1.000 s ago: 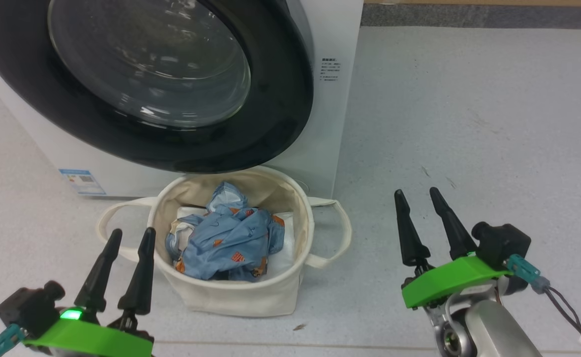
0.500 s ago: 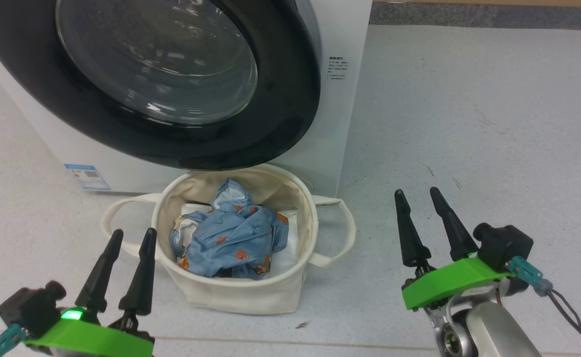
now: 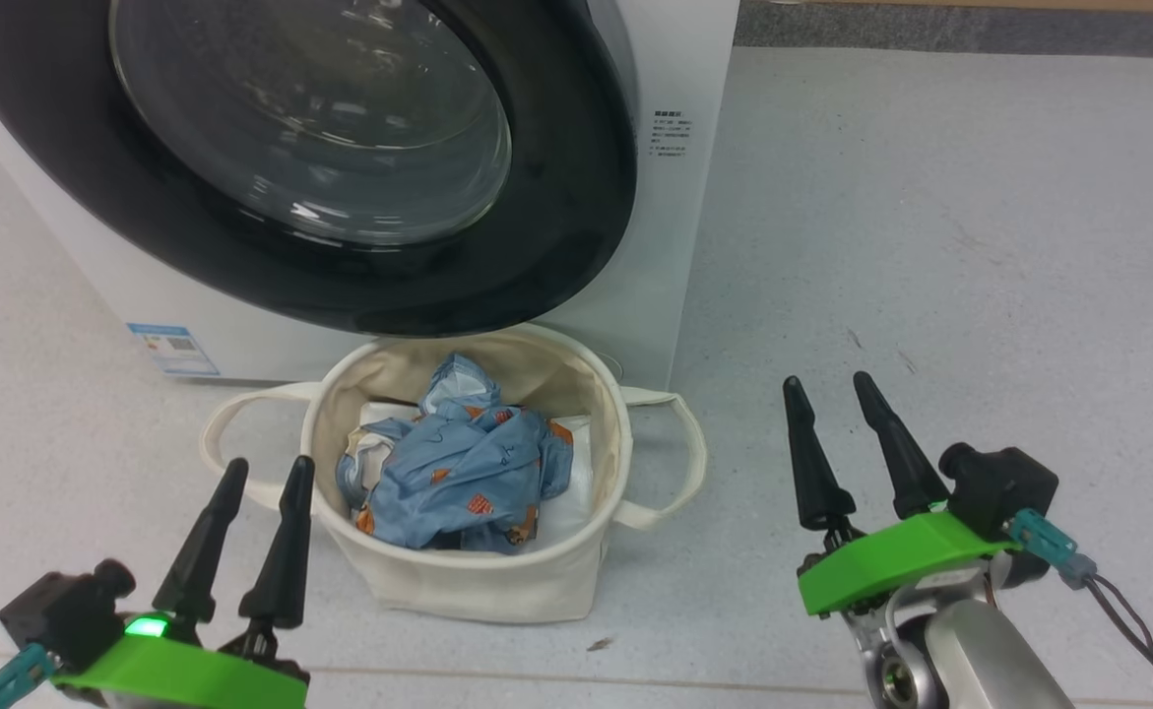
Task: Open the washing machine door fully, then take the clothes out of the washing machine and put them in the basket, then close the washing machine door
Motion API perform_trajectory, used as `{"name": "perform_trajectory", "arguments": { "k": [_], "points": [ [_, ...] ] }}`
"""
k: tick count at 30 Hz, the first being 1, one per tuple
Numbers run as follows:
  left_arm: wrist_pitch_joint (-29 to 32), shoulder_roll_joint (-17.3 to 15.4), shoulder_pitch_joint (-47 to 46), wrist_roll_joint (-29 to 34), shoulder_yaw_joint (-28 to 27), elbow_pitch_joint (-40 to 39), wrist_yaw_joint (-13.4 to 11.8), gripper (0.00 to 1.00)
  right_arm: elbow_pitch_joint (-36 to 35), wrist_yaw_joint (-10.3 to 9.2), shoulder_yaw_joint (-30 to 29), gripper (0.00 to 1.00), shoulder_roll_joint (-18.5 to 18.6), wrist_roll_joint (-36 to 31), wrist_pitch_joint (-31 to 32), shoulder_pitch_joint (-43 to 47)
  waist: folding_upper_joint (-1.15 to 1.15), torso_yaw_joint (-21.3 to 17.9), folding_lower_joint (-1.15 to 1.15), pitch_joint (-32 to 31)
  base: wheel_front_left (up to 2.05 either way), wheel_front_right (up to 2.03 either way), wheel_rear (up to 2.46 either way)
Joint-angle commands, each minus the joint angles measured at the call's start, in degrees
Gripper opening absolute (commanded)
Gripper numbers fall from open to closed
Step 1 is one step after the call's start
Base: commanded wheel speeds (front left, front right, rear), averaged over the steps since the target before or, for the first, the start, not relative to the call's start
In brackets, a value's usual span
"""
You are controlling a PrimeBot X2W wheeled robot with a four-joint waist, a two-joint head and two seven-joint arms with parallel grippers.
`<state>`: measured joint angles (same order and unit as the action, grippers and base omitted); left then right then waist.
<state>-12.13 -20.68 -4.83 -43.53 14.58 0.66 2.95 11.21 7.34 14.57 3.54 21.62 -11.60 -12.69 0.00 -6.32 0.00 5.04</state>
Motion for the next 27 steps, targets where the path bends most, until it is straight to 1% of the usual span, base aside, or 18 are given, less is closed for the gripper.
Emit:
{"name": "perform_trajectory", "arguments": {
  "k": [1, 11, 12, 16, 19, 23, 27],
  "points": [
    [-0.4, -1.8, -2.3, -0.2, -2.1, -1.5, -0.3, 1.0, -2.0, 0.14, 1.2, 1.0, -0.7, 0.0, 0.3, -0.9, 0.0, 0.0, 0.0, 0.0, 0.0, 0.0, 0.0],
    [-0.1, -1.8, -2.6, -0.3, -1.6, -1.5, -0.5, 1.0, -1.7, 0.14, 1.1, 1.0, -0.7, -0.3, 0.0, -1.2, 0.0, 0.2, 0.0, 0.4, 0.0, 0.0, 0.0],
    [0.0, 0.1, 0.0, 0.0, 0.7, 0.1, -0.2, 0.0, 0.1, 0.0, 0.0, 0.0, 0.0, 0.0, 0.0, 0.0, 0.0, 0.2, 0.0, 0.4, 0.0, 0.0, 0.0],
    [0.0, 1.8, 1.3, -0.1, 2.0, 3.8, -0.2, 0.0, 3.9, 0.0, 0.2, 0.0, 0.0, 0.1, -0.1, 1.9, 0.0, 0.2, 0.0, 0.4, 0.0, 0.0, 0.0],
    [0.4, 2.2, 1.6, -1.2, 1.7, 4.1, -0.1, 0.0, 4.0, 0.0, -0.1, 0.0, 0.1, 1.7, 0.2, 2.4, 0.0, 0.3, 0.01, 0.3, 0.0, 0.0, 0.0],
    [0.9, 2.7, 1.6, -2.8, 1.1, 4.4, 0.0, 0.0, 3.9, 0.01, -0.5, 0.0, 0.3, 4.2, 0.5, 2.6, 0.0, 0.6, 0.13, 0.0, 0.0, 0.0, 0.0],
    [1.3, 3.0, 1.5, -4.0, 0.6, 4.6, 0.1, 0.0, 3.9, 0.01, -0.9, 0.0, 0.4, 6.1, 0.8, 2.7, 0.0, 0.7, 0.04, -0.1, 0.0, 0.0, 0.0]
  ]
}}
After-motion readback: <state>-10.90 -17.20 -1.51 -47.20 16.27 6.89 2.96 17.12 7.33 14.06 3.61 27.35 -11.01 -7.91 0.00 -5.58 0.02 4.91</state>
